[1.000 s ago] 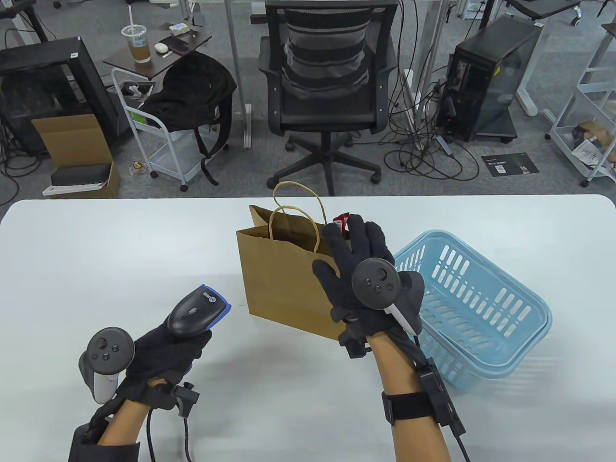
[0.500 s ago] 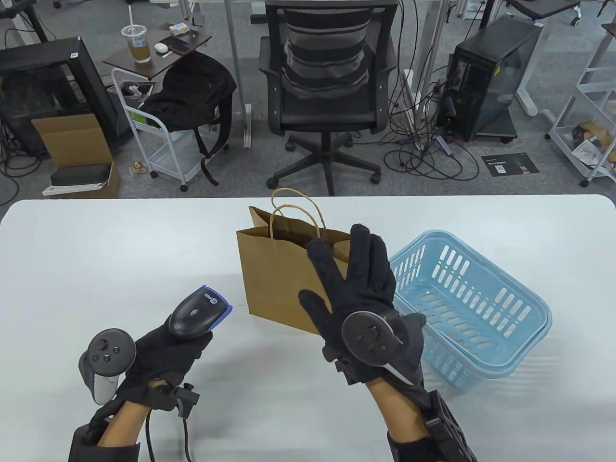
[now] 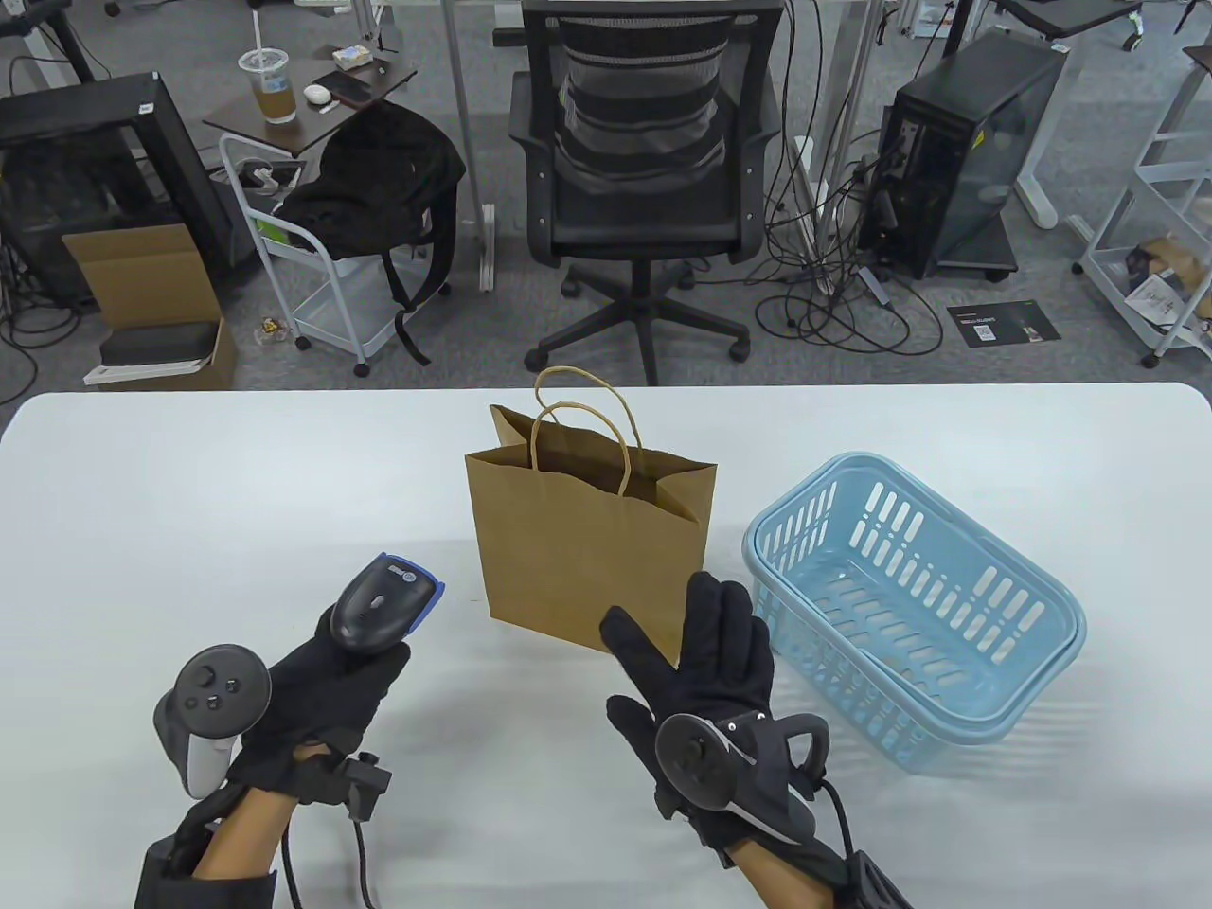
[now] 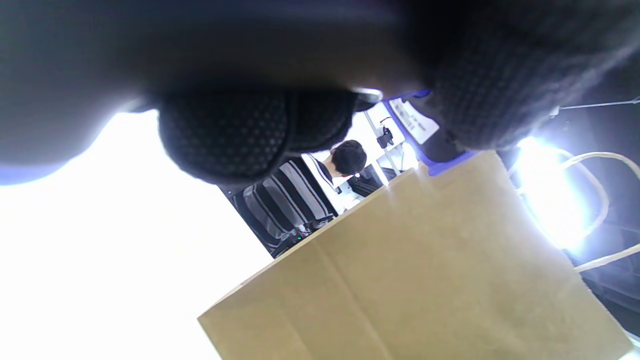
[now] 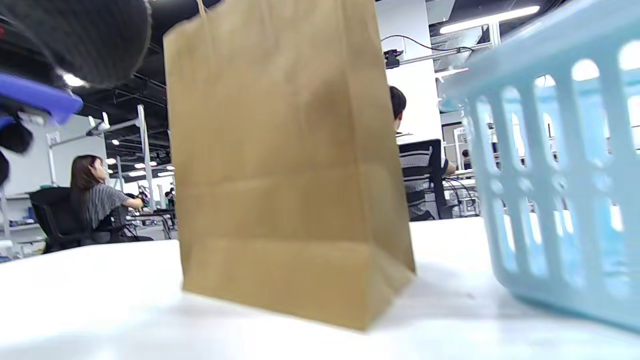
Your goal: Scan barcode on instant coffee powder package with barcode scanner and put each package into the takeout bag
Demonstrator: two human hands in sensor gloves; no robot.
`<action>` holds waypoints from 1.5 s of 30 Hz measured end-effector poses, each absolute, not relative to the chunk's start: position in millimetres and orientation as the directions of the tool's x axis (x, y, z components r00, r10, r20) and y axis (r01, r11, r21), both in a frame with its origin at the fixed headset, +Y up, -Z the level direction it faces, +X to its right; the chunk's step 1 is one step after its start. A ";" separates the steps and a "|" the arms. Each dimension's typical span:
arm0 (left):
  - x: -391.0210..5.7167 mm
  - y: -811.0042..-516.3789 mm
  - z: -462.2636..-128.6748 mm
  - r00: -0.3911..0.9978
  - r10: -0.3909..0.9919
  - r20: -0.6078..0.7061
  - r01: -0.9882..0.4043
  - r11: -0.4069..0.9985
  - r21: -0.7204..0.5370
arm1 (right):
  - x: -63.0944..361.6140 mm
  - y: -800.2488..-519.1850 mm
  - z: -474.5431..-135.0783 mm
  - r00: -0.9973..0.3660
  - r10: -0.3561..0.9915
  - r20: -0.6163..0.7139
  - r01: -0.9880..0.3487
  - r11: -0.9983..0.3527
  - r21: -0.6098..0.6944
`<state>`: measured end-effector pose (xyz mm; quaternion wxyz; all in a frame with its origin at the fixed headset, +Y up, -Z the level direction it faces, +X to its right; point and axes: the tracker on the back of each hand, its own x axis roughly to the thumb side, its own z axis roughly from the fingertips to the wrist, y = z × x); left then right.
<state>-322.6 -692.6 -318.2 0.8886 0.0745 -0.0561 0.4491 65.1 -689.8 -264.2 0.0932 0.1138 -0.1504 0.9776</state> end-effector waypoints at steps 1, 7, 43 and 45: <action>-322.9 -693.6 -318.7 0.596 0.787 0.159 -0.803 0.591 0.078 | 66.2 -695.2 -266.0 -0.960 0.140 0.241 -0.201 -0.947 -0.250; -324.4 -700.2 -322.3 0.632 0.769 0.094 -0.775 0.629 0.064 | 66.1 -719.3 -271.4 -0.956 0.195 0.219 -0.195 -0.980 0.022; -344.4 -741.1 -342.7 0.761 0.522 -0.385 -0.541 0.838 0.065 | 69.5 -729.8 -275.4 -0.937 0.299 0.179 -0.248 -0.933 0.262; -344.8 -742.3 -343.4 0.765 0.502 -0.403 -0.525 0.849 0.060 | 68.7 -731.1 -275.5 -0.937 0.298 0.184 -0.242 -0.931 0.274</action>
